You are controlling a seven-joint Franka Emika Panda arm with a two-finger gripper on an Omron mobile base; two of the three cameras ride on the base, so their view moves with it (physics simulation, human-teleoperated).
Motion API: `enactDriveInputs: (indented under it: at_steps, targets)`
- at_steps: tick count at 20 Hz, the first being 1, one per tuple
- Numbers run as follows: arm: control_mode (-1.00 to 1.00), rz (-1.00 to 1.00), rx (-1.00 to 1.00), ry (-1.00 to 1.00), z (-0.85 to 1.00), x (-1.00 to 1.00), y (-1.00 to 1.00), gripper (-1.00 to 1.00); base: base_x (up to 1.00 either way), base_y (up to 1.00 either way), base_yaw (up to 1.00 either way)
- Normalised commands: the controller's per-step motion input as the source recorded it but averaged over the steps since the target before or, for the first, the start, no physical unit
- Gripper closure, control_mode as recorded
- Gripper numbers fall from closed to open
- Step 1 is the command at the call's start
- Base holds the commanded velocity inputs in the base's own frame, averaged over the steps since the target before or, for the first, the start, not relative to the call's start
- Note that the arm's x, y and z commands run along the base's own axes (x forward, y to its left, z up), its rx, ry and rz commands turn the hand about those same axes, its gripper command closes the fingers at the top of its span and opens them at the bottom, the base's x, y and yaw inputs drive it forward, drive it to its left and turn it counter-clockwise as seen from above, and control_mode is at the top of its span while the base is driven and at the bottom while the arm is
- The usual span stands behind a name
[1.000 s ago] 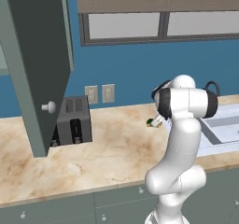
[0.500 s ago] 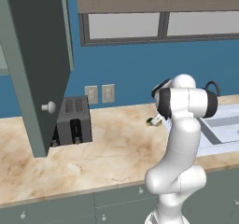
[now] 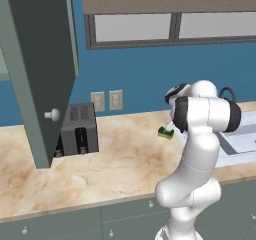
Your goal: Locate and retrieve the dish brush and sponge from the cabinet. Place them next to the sink.
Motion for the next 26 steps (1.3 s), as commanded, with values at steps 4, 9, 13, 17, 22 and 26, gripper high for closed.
enactDriveInputs:
  at_steps: [4, 9, 13, 17, 22, 26]
  targets:
    - [-1.00, -0.06, -0.13, 0.00, 0.48, -0.41, 0.24, -1.00, 0.00, 0.00, 0.00]
    - [-1.00, -0.11, -0.16, 0.05, 0.41, -0.21, 0.27, -1.00, 0.00, 0.00, 0.00]
    - [-1.00, -0.24, -0.06, 0.16, 0.36, 0.03, 0.07, -1.00, 0.00, 0.00, 0.00]
    - [-1.00, -0.29, -0.02, 0.21, 0.37, 0.03, 0.03, -1.00, 0.00, 0.00, 0.00]
    - [-1.00, -0.30, -0.03, 0.18, 0.34, 0.03, 0.08, -1.00, 0.00, 0.00, 0.00]
    - [-1.00, -0.34, -0.05, 0.10, 0.06, 0.00, 0.06, -1.00, 0.00, 0.00, 0.00]
